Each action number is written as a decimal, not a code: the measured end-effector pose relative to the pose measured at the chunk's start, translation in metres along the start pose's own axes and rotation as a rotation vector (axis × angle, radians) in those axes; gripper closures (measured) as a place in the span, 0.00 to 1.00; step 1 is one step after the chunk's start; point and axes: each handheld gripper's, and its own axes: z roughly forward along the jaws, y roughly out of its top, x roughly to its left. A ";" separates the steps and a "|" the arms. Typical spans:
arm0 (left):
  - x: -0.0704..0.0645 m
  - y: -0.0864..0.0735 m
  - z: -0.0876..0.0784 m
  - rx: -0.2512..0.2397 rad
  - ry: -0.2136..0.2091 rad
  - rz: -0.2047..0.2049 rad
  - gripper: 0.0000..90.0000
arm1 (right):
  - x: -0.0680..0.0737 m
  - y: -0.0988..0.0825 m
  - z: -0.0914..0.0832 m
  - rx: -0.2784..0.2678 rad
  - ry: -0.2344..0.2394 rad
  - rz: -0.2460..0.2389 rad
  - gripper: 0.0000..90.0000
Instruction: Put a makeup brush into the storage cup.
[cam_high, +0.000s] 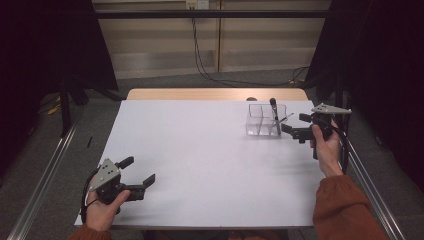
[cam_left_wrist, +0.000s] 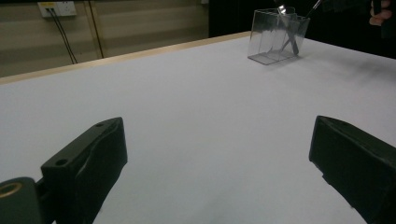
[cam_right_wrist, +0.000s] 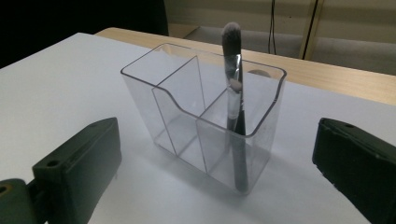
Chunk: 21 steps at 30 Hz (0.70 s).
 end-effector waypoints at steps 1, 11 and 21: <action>0.000 0.000 0.000 -0.001 -0.001 0.000 0.05 | 0.001 0.000 -0.001 0.001 -0.011 0.005 0.01; 0.000 0.000 -0.002 -0.008 0.002 -0.005 0.05 | 0.012 -0.007 -0.013 -0.027 -0.087 -0.003 0.01; 0.000 0.000 -0.003 -0.009 0.000 -0.012 0.04 | 0.022 -0.015 -0.027 -0.054 -0.097 -0.003 0.01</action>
